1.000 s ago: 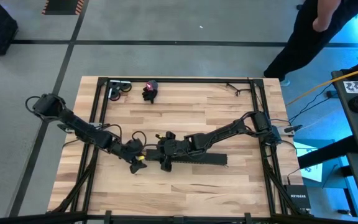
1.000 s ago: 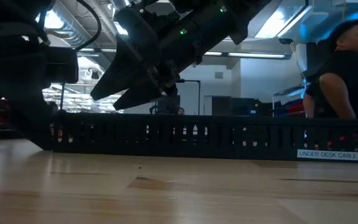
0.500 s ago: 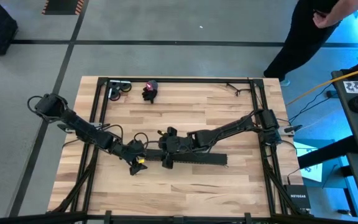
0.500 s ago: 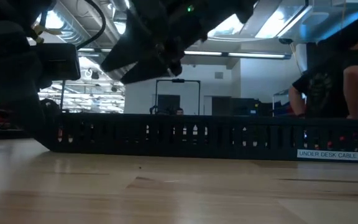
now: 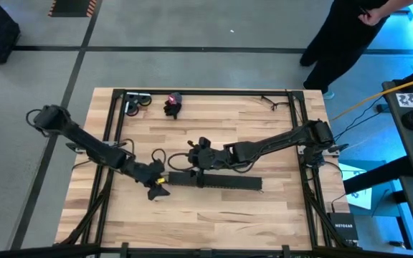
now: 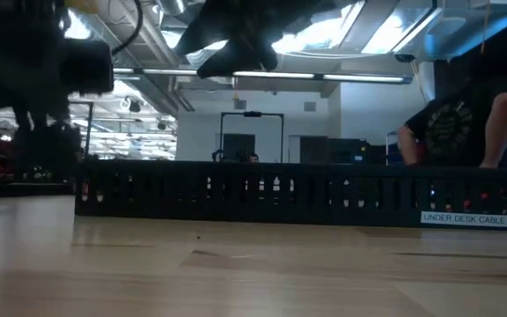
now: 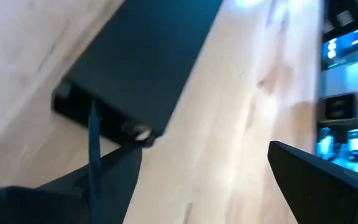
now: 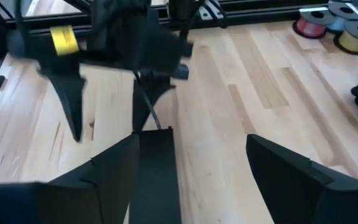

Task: Ziptie cables
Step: Return to Home Position

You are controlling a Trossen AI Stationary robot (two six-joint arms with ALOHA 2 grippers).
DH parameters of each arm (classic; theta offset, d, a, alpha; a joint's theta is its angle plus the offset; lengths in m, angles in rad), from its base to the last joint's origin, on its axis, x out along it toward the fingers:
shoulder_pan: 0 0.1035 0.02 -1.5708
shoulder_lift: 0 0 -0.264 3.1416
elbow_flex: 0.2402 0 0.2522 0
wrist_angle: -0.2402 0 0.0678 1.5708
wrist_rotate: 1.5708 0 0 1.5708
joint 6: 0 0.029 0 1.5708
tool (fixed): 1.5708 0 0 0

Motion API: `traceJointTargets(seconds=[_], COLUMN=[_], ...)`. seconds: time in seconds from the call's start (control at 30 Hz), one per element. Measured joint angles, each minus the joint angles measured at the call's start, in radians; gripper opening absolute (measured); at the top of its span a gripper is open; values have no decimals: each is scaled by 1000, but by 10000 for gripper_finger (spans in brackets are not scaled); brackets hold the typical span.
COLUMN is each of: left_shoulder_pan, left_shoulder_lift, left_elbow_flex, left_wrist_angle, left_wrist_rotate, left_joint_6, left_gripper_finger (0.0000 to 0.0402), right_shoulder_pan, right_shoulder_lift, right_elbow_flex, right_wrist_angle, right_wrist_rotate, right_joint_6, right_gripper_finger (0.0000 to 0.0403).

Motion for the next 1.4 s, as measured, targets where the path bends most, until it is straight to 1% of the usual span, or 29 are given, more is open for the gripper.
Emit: traceJointTargets(seconds=[0.17, 0.27, 0.4, 0.5, 0.6, 0.67, 0.7, 0.77, 0.8, 0.9, 0.97, 1.03, 1.13, 1.23, 1.33, 1.37, 1.4], left_shoulder_pan=[0, 0, 0, 0, 3, 3, 3, 4, 6, 7, 7, 7, 7, 6, 7, 5, 3], left_shoulder_lift=[-161, -278, -449, -564, -660, -709, -728, -754, -763, -787, -800, -813, -840, -891, -946, -967, -982], left_elbow_flex=[1, 1, 1, 1, 1, 1, 1, 2, 1, 1, 1, 1, 2, 2, 2, 3, 4], left_wrist_angle=[-46, -103, -156, -219, -277, -325, -355, -412, -428, -408, -374, -351, -330, -334, -351, -362, -381], left_wrist_rotate=[-8, -26, -99, -178, -253, -307, -323, -335, -333, -331, -331, -342, -344, -336, -337, -335, -336], left_joint_6=[31, 50, 122, 196, 238, 233, 204, 122, 104, 108, 148, 198, 268, 335, 404, 413, 429], left_gripper_finger=[342, 342, 342, 342, 342, 342, 342, 342, 342, 331, 310, 277, 205, 117, 39, 20, 11], right_shoulder_pan=[-5, -5, -11, -17, -18, -18, -18, -18, -18, -18, -17, -18, -18, -18, -18, -18, -18], right_shoulder_lift=[-3, -6, -48, -100, -146, -180, -200, -247, -274, -370, -450, -538, -668, -795, -905, -935, -962], right_elbow_flex=[0, 0, -2, 0, 0, -1, -6, -48, -78, -209, -308, -412, -560, -678, -751, -767, -781], right_wrist_angle=[-33, -60, -89, -141, -223, -258, -270, -248, -232, -167, -93, -5, 135, 224, 214, 202, 179], right_wrist_rotate=[-27, -37, -37, -34, -27, -27, -27, -28, -29, -38, -39, -47, -48, -47, -46, -46, -46], right_joint_6=[-11, -14, -29, -26, -25, -25, -25, -19, -10, 42, 89, 132, 161, 162, 163, 162, 162], right_gripper_finger=[261, 245, 225, 213, 200, 190, 185, 174, 167, 146, 130, 114, 86, 53, 20, 10, 5])
